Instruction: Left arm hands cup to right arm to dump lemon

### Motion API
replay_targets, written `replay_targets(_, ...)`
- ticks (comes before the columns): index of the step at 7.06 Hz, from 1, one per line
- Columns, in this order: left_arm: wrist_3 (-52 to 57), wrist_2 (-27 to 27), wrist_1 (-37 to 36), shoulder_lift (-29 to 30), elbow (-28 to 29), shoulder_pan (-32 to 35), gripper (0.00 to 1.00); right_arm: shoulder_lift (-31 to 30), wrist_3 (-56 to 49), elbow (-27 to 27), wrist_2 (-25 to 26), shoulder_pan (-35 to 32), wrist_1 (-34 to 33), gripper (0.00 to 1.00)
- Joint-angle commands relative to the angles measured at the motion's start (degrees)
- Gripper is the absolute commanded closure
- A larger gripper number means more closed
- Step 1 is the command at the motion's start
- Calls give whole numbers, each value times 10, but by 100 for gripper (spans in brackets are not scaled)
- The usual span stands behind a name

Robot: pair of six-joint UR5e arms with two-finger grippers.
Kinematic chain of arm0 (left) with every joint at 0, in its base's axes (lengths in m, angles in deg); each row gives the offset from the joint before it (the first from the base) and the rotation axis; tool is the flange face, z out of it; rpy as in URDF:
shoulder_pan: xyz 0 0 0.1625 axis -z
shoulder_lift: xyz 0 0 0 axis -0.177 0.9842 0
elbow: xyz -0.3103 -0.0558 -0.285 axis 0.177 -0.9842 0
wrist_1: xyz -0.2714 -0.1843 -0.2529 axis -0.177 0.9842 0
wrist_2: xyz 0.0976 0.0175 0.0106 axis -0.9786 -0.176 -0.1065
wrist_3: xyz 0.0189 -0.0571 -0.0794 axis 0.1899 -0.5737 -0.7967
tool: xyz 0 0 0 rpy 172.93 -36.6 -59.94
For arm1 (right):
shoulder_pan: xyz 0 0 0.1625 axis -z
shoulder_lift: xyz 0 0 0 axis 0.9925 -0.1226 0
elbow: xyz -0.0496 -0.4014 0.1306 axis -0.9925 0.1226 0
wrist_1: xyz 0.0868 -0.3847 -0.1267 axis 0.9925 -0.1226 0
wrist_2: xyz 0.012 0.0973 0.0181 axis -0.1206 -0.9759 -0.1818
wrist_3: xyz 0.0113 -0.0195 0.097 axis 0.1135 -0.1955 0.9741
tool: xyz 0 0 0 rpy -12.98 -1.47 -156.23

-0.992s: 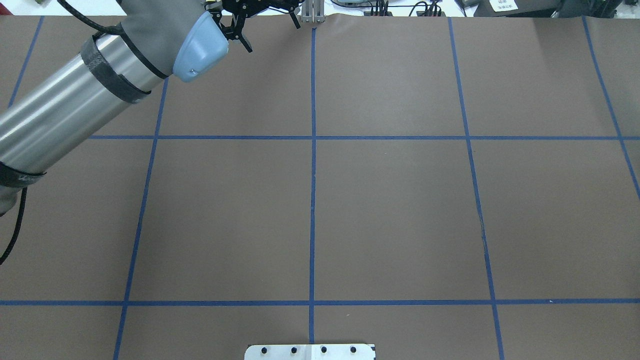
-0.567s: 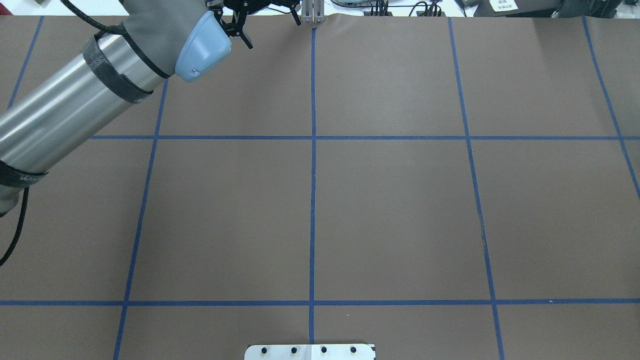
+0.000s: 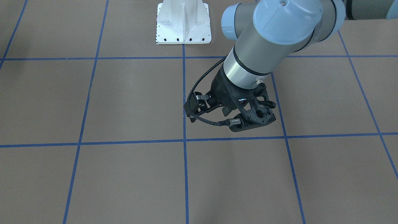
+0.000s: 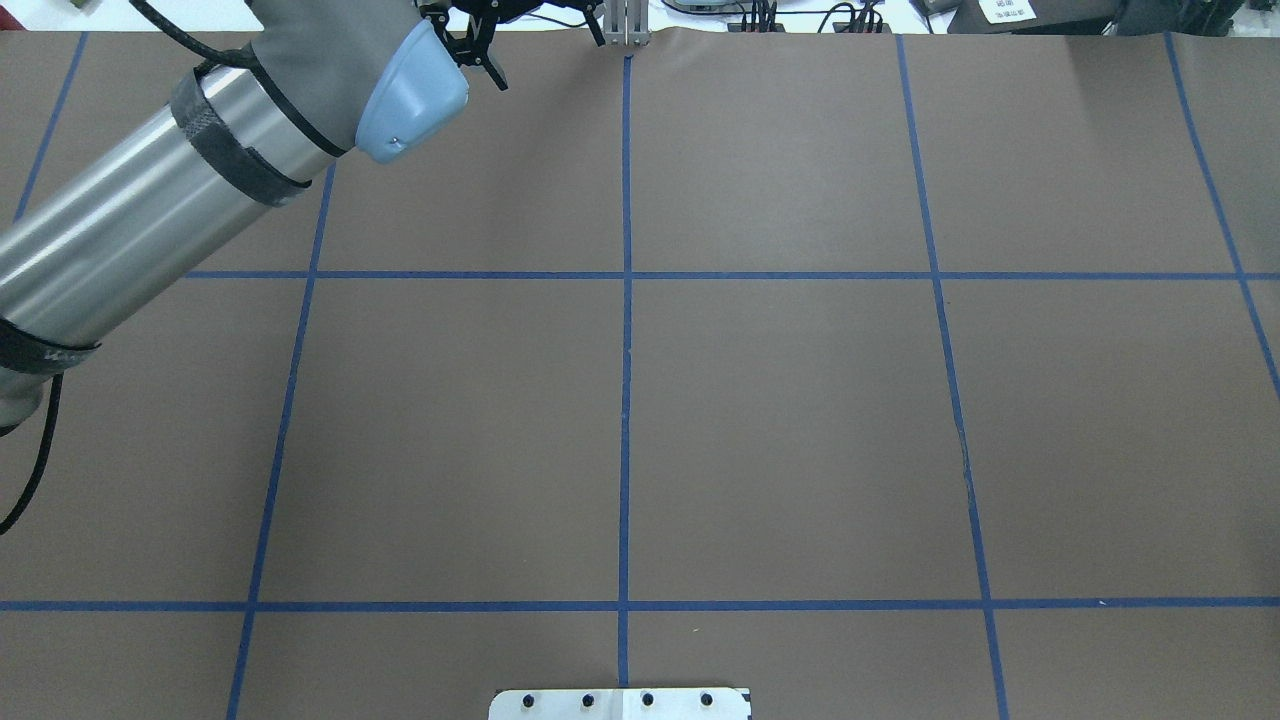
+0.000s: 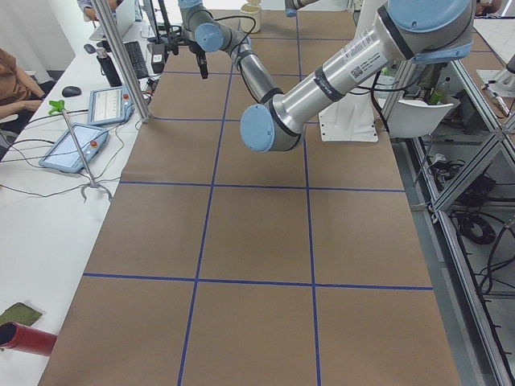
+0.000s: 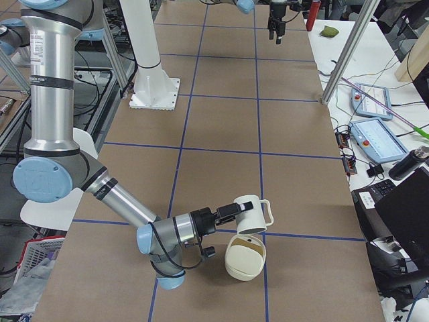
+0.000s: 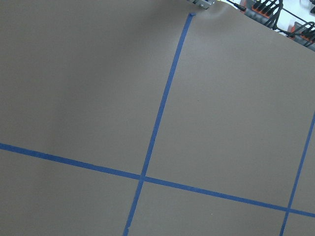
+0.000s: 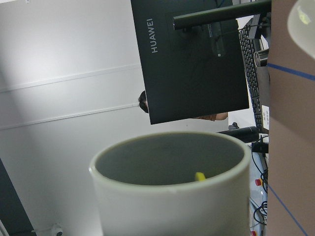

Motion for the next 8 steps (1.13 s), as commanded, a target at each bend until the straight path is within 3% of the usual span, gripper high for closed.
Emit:
replay_targets(1,3,-1,-1,-3,-1,1,0,13,19,2,-1,-1,9,100)
replay_targets(8,3,-2,-1,-5,-1,6,0,28,192,1,-2,1,36,100)
